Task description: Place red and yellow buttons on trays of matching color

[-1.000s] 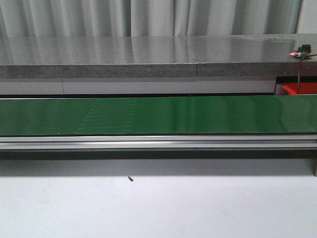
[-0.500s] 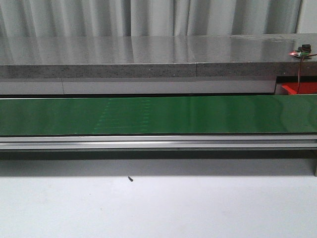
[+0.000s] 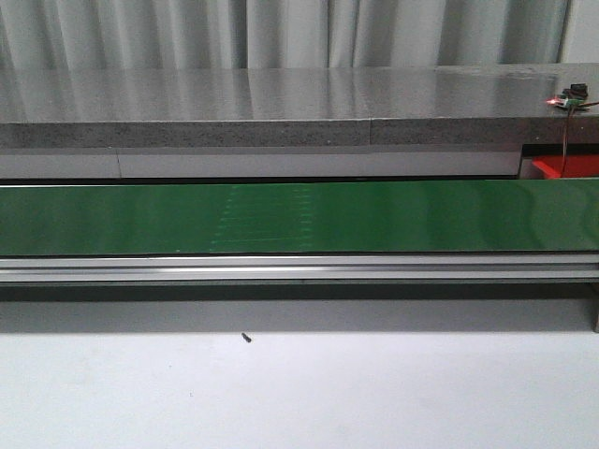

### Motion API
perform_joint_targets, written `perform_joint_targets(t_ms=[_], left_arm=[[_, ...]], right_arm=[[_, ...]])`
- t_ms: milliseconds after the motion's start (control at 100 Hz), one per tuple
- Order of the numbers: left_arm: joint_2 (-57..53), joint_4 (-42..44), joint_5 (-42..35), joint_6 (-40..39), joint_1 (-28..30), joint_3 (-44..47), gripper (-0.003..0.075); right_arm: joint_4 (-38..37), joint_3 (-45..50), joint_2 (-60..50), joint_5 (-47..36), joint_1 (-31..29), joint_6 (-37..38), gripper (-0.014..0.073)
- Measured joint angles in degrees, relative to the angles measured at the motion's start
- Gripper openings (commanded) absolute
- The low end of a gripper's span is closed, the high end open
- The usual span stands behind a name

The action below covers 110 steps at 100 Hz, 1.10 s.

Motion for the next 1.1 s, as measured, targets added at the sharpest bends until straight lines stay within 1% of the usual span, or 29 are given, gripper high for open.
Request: perform_joint_targets(t_ms=[150,230,450,500,570,640,710,730,750,780,830,880,940,1100], left_arm=[[6.3,0.2,0.0,-1.1,0.0,-3.7,-0.0018],[9.6,0.3,0.0,-1.5,0.9,-5.6,-0.0018],[17.1,0.4,-0.1,-1.6,5.8,-10.5,-0.0014],[18.5,0.4,-0.1,-1.6,7.3,-11.6,0.0003],[21.0,0.3,-0.1,-1.6,9.8,-13.1,0.0054],[23.9,-0.4,0.2,-1.6,12.7,-14.5,0.0133],[26.4,-1.4,0.6,-1.6,15.6,-15.9,0.0253],[27.1,-1.6,0.6,-1.6,16.5,-16.3,0.0296],[27.7,-1.7,0.6,-1.6,17.3,-16.6,0.0356],[28.5,-1.8,0.6,-1.6,18.3,-16.9,0.0400],[29.8,-2.0,0.7,-1.6,20.1,-17.6,0.0508],[31.0,-2.0,0.7,-1.6,21.7,-18.1,0.0569],[32.5,-2.0,0.7,-1.6,23.6,-18.7,0.0585],[37.3,-2.3,2.9,-1.6,29.2,-20.5,0.0556]], right_arm=[[0.0,0.0,0.0,0.0,0.0,0.0,-0.0117],[0.0,0.0,0.0,0.0,0.0,0.0,-0.0117],[0.0,0.0,0.0,0.0,0.0,0.0,-0.0117],[0.0,0.0,0.0,0.0,0.0,0.0,-0.0117],[0.0,0.0,0.0,0.0,0.0,0.0,-0.0117],[0.0,0.0,0.0,0.0,0.0,0.0,-0.0117],[0.0,0.0,0.0,0.0,0.0,0.0,-0.0117],[0.0,0.0,0.0,0.0,0.0,0.0,-0.0117],[0.0,0.0,0.0,0.0,0.0,0.0,-0.0117],[0.0,0.0,0.0,0.0,0.0,0.0,-0.0117],[0.0,0.0,0.0,0.0,0.0,0.0,-0.0117],[0.0,0.0,0.0,0.0,0.0,0.0,-0.0117],[0.0,0.0,0.0,0.0,0.0,0.0,-0.0117],[0.0,0.0,0.0,0.0,0.0,0.0,-0.0117]])
